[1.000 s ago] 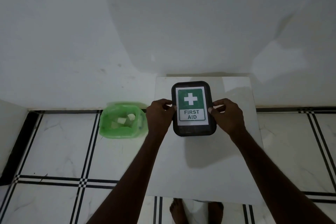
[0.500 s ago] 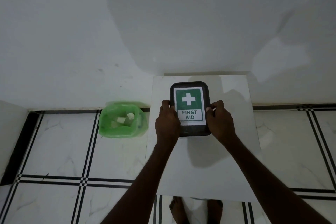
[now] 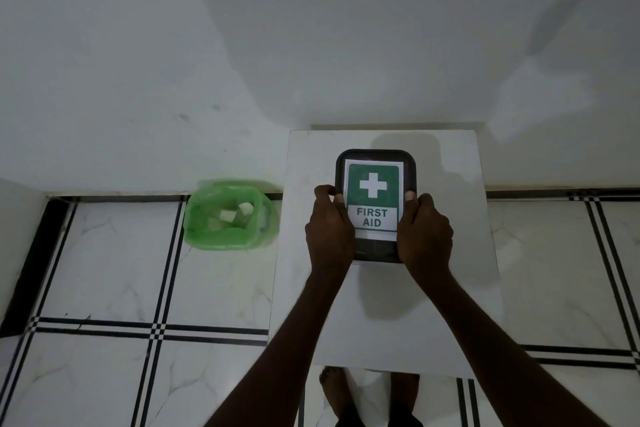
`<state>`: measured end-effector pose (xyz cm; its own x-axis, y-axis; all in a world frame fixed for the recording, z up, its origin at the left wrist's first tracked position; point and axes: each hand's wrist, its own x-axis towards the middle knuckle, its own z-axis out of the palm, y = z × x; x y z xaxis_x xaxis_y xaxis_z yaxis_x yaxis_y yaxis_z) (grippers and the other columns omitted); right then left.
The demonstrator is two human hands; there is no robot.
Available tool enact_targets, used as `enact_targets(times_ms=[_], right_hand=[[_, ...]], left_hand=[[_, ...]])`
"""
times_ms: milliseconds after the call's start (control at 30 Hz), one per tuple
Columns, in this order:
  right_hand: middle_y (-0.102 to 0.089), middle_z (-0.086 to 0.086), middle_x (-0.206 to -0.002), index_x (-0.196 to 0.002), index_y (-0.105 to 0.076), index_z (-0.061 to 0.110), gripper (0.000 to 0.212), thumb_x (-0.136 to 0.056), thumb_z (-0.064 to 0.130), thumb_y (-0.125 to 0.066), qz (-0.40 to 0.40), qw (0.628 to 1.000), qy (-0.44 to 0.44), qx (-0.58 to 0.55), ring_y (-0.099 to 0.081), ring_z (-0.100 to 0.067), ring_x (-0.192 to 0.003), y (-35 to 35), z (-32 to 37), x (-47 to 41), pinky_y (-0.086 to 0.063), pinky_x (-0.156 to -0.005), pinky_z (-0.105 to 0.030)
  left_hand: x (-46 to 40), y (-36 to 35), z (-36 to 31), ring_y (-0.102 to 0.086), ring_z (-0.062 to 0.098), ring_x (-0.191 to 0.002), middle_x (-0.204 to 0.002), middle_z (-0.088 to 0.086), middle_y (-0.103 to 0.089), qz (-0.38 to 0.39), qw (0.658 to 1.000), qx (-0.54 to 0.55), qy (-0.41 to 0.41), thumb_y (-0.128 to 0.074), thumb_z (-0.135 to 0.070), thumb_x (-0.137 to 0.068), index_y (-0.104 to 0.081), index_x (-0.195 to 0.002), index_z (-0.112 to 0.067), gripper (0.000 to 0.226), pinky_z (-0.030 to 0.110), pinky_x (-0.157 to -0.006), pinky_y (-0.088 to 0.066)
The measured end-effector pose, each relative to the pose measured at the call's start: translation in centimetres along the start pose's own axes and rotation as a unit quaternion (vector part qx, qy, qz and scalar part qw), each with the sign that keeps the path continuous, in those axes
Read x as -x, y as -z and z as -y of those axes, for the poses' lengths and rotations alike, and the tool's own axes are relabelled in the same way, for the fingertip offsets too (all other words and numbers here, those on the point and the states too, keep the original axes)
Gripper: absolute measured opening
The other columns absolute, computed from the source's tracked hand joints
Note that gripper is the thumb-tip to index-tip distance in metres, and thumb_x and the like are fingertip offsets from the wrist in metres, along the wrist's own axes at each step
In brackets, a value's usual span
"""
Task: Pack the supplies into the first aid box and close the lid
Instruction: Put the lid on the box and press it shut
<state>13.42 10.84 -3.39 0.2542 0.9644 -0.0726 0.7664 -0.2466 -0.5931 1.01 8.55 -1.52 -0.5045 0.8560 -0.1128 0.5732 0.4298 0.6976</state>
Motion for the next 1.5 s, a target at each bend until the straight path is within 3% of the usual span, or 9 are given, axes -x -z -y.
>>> enact_targets(times_ms=[167, 267, 367, 667, 900, 1067, 1300, 1400, 1500], right_hand=[[-0.069, -0.017, -0.081, -0.088, -0.052, 0.001, 0.043, -0.103, 0.036, -0.033, -0.007, 1.000, -0.014, -0.009, -0.067, -0.033, -0.069, -0.4, 0.1, 0.0, -0.041, -0.054, -0.024], [-0.069, -0.017, -0.080, -0.087, -0.051, 0.003, 0.042, -0.103, 0.037, -0.033, -0.005, 1.000, -0.009, -0.011, -0.068, -0.034, -0.068, -0.3, 0.1, 0.0, -0.046, -0.056, -0.029], [-0.067, -0.015, -0.076, -0.087, -0.042, 0.010, 0.034, -0.102, 0.039, -0.033, -0.001, 1.000, 0.002, 0.003, -0.066, -0.035, -0.065, 0.2, 0.4, -0.1, -0.055, -0.058, -0.040], [-0.054, -0.002, -0.068, -0.088, -0.034, 0.013, 0.029, -0.101, 0.039, -0.036, 0.020, 0.999, 0.028, 0.005, -0.066, -0.029, -0.061, 1.0, 0.2, 0.0, -0.055, -0.052, -0.035], [-0.065, -0.010, -0.073, -0.090, -0.043, 0.007, 0.034, -0.101, 0.039, -0.038, 0.030, 0.997, 0.061, 0.036, -0.056, -0.018, -0.056, 1.5, -0.3, -0.8, -0.031, -0.043, -0.017], [-0.066, -0.010, -0.070, -0.084, -0.047, 0.008, 0.034, -0.100, 0.037, -0.041, 0.009, 0.992, 0.103, 0.073, -0.058, -0.023, -0.053, 2.1, 0.0, -1.2, -0.051, -0.049, -0.030], [-0.070, -0.011, -0.070, -0.077, -0.064, 0.005, 0.042, -0.098, 0.038, -0.049, -0.002, 0.992, 0.108, 0.060, -0.066, -0.027, -0.057, 3.0, 0.0, -1.1, -0.052, -0.054, -0.027], [-0.071, -0.012, -0.070, -0.076, -0.066, 0.002, 0.037, -0.095, 0.032, -0.056, -0.010, 0.992, 0.119, 0.034, -0.066, -0.027, -0.057, 3.5, -0.1, -1.1, -0.051, -0.054, -0.026], [-0.071, -0.014, -0.075, -0.084, -0.070, 0.000, 0.028, -0.092, 0.026, -0.062, -0.026, 0.992, 0.122, 0.028, -0.067, -0.028, -0.061, 3.8, 0.0, -0.7, -0.050, -0.058, -0.026]], left_hand=[[-0.2, -0.1, 0.1, -0.052, 0.013, -0.069, -0.099, 0.011, -0.071, 0.017, 1.000, -0.002, 0.009, -0.033, -0.025, -0.104, -0.045, -0.118, -0.010, 0.023, 0.010, -0.049, -0.027], [0.0, 0.1, -0.2, -0.057, 0.018, -0.071, -0.100, 0.010, -0.071, 0.012, 1.000, -0.002, 0.014, -0.034, -0.024, -0.104, -0.046, -0.118, -0.010, 0.023, 0.014, -0.051, -0.031], [0.1, 0.5, -0.1, -0.065, 0.028, -0.086, -0.104, 0.011, -0.068, -0.010, 1.000, -0.023, -0.008, -0.036, -0.023, -0.103, -0.050, -0.118, -0.009, 0.025, 0.026, -0.067, -0.035], [0.7, 0.9, 0.0, -0.063, 0.029, -0.083, -0.101, 0.010, -0.064, -0.027, 0.996, -0.074, -0.049, -0.036, -0.019, -0.103, -0.057, -0.118, -0.008, 0.028, 0.028, -0.067, -0.034], [1.4, -0.5, -0.9, -0.062, 0.024, -0.083, -0.099, 0.008, -0.060, -0.065, 0.998, -0.017, 0.005, -0.031, -0.023, -0.104, -0.054, -0.121, -0.011, 0.031, 0.033, -0.068, -0.049], [1.1, -0.7, -1.1, -0.053, 0.024, -0.094, -0.102, 0.012, -0.054, -0.075, 0.996, -0.007, 0.037, -0.040, -0.020, -0.101, -0.060, -0.119, -0.010, 0.028, 0.026, -0.075, -0.037], [-1.0, 2.3, -0.3, -0.063, 0.021, -0.083, -0.094, 0.008, -0.064, 0.002, 0.999, 0.023, 0.029, -0.059, -0.025, -0.094, -0.070, -0.119, -0.022, 0.028, 0.028, -0.075, -0.046], [-1.1, 2.9, -0.1, -0.062, 0.018, -0.080, -0.092, 0.007, -0.069, 0.027, 0.999, 0.018, 0.024, -0.063, -0.029, -0.091, -0.069, -0.121, -0.023, 0.031, 0.026, -0.074, -0.043], [-1.4, 3.1, 0.1, -0.066, 0.021, -0.084, -0.089, 0.006, -0.072, 0.057, 0.998, 0.015, 0.017, -0.064, -0.033, -0.089, -0.071, -0.118, -0.023, 0.031, 0.034, -0.080, -0.052]])
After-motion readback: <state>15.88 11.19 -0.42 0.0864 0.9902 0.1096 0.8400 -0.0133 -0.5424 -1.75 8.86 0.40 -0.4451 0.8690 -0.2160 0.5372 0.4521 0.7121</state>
